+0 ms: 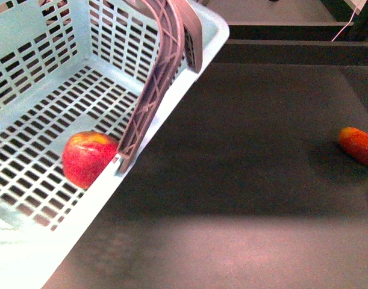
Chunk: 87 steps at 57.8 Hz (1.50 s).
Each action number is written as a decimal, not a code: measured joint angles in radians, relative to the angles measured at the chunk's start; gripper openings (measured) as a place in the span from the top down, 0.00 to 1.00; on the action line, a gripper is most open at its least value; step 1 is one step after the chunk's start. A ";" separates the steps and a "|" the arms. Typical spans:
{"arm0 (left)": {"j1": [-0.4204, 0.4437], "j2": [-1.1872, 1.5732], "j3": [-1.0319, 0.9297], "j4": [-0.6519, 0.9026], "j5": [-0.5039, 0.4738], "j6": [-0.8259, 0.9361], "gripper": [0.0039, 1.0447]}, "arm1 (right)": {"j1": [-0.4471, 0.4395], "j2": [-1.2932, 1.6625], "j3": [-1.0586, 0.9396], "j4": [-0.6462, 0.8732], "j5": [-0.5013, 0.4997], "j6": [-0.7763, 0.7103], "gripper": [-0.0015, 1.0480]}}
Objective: Pick apple with right arm and hold basket with left
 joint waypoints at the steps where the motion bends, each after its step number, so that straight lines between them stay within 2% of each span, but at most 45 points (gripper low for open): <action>1: 0.016 0.000 -0.008 0.009 0.012 -0.013 0.93 | 0.000 0.000 0.000 0.000 0.000 0.000 0.09; 6: 0.106 0.000 -0.075 0.042 0.060 -0.106 0.93 | 0.000 0.000 0.000 0.000 0.001 0.000 0.09; 12: 0.166 0.004 -0.118 0.071 0.079 -0.155 0.93 | 0.000 0.000 0.000 0.000 0.001 0.000 0.09; 23: 0.258 0.056 -0.193 0.127 0.029 -0.228 0.93 | 0.000 0.000 0.000 0.000 0.000 0.000 0.09; 40: 0.266 0.124 -0.231 0.200 0.073 -0.294 0.93 | 0.000 0.000 0.000 0.000 0.001 0.000 0.09; 65: 0.272 0.104 -0.343 0.203 0.056 -0.330 0.93 | 0.000 0.000 0.000 0.000 0.001 0.000 0.09; 80: 0.257 0.011 -0.365 0.125 0.060 -0.364 0.54 | 0.000 0.000 0.000 0.000 0.001 0.000 0.09; 87: 0.237 -0.090 -0.365 0.001 0.021 -0.364 0.34 | 0.000 0.000 0.000 0.000 0.001 0.000 0.09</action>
